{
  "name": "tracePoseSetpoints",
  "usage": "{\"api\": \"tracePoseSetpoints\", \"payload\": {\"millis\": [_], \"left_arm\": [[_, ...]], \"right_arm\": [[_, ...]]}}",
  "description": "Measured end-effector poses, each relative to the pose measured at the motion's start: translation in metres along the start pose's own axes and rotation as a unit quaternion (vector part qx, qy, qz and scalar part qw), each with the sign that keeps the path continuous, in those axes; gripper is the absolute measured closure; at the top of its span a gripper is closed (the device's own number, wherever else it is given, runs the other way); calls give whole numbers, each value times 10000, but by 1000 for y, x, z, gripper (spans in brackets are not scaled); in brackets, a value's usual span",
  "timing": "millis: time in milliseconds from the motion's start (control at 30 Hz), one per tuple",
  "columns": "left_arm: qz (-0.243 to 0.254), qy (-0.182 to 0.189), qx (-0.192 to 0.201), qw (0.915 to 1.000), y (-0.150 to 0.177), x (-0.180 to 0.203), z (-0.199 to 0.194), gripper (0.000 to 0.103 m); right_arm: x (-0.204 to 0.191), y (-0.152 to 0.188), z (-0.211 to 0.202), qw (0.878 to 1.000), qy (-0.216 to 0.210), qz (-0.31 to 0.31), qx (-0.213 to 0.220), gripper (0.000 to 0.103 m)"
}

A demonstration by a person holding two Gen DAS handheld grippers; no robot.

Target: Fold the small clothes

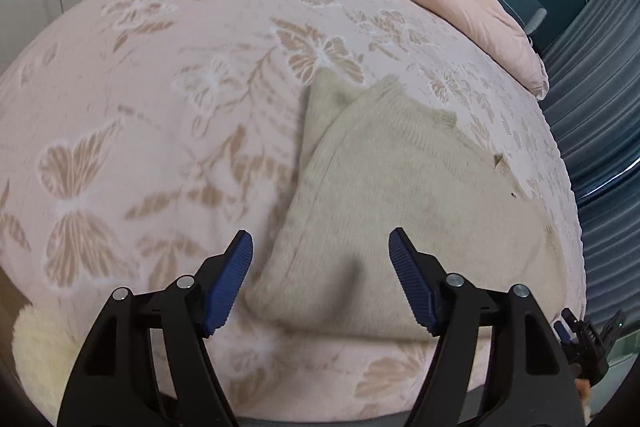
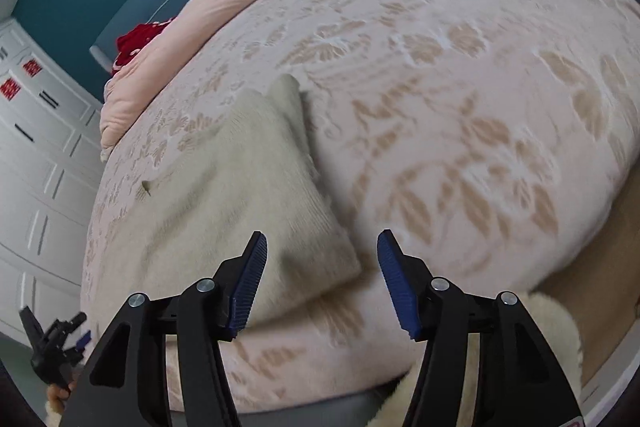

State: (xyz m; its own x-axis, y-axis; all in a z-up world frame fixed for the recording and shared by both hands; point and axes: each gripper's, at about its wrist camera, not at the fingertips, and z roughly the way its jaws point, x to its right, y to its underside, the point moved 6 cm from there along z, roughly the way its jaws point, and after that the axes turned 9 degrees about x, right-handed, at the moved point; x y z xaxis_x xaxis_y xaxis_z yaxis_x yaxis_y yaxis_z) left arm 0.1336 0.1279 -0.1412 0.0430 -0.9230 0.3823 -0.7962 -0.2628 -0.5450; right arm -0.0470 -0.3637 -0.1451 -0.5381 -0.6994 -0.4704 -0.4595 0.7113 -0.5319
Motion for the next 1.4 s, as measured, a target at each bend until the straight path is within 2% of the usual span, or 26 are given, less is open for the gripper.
{"api": "tracePoseSetpoints", "payload": {"millis": [67,167,200,267,333,367,400,433,533,600,633,700,733,767,800,833,867,900,933,967,1033,1100,1167,1267,1400], "left_arm": [[-111,6,-92,9999,17,-2,0,35],[-263,52,-262,9993,33,-1,7,37],[-289,17,-305,9991,35,-1,10,41],[-371,-102,-412,9984,37,-2,16,58],[-602,8,-455,9971,36,-3,19,73],[-642,-23,-448,9969,35,-3,18,82],[-601,-36,-422,9973,34,-1,17,86],[-526,-73,-372,9979,32,0,13,91],[-245,-239,-158,9993,28,3,-3,93],[-213,-442,-194,9986,32,-4,-5,93],[-251,-520,-320,9978,38,-9,0,93],[-293,-650,-554,9959,50,-20,14,93],[-307,-627,-515,9962,51,-21,14,91],[-304,-596,-449,9967,48,-20,10,90],[-298,-481,-350,9978,44,-16,3,89],[-294,-320,-223,9988,38,-11,-6,88],[-269,-206,-115,9994,31,-6,-14,79],[-196,-107,-19,9997,23,0,-21,71],[-108,-51,91,9999,13,7,-27,51],[-12,-34,246,9997,1,13,-30,38],[246,19,472,9986,-24,31,-29,34],[422,27,462,9980,-47,48,-13,27],[471,90,450,9978,-66,63,11,15],[567,-27,240,9981,-83,78,59,14],[699,-328,-311,9965,-80,81,117,16]], "right_arm": [[10,14,-2,9996,-12,250,-113,39],[8,26,6,9989,-63,290,-373,38],[5,26,10,9987,-131,296,-382,38],[-2,21,17,9984,-228,378,-341,38],[-13,15,24,9976,-432,467,-262,38],[-16,11,27,9976,-442,487,-226,52],[-19,8,29,9976,-493,442,-211,93],[-24,5,31,9975,-533,371,-287,94],[-32,-15,-1,9951,-874,416,202,95],[-29,-17,-11,9965,-775,192,261,95],[-22,-11,-2,9982,-595,82,64,96],[5,14,30,9978,-41,-107,-658,93],[14,22,38,9963,3,1,-857,91],[16,21,33,9968,-59,170,-779,84],[12,15,24,9978,-55,169,-634,70],[8,7,13,9991,82,42,-408,63],[5,-2,3,9993,296,-126,-177,51],[0,-12,-6,9986,420,-320,38,49],[-7,-22,-11,9976,413,-511,197,49],[-16,-32,-14,9965,348,-696,299,49],[-36,-52,-8,9943,223,-978,370,47],[-57,-66,9,9934,15,-1109,296,44],[-75,-77,34,9919,-44,-1254,183,44],[-98,-82,73,9880,28,-1546,22,43],[-105,-80,121,9844,278,-1724,-236,39]]}}
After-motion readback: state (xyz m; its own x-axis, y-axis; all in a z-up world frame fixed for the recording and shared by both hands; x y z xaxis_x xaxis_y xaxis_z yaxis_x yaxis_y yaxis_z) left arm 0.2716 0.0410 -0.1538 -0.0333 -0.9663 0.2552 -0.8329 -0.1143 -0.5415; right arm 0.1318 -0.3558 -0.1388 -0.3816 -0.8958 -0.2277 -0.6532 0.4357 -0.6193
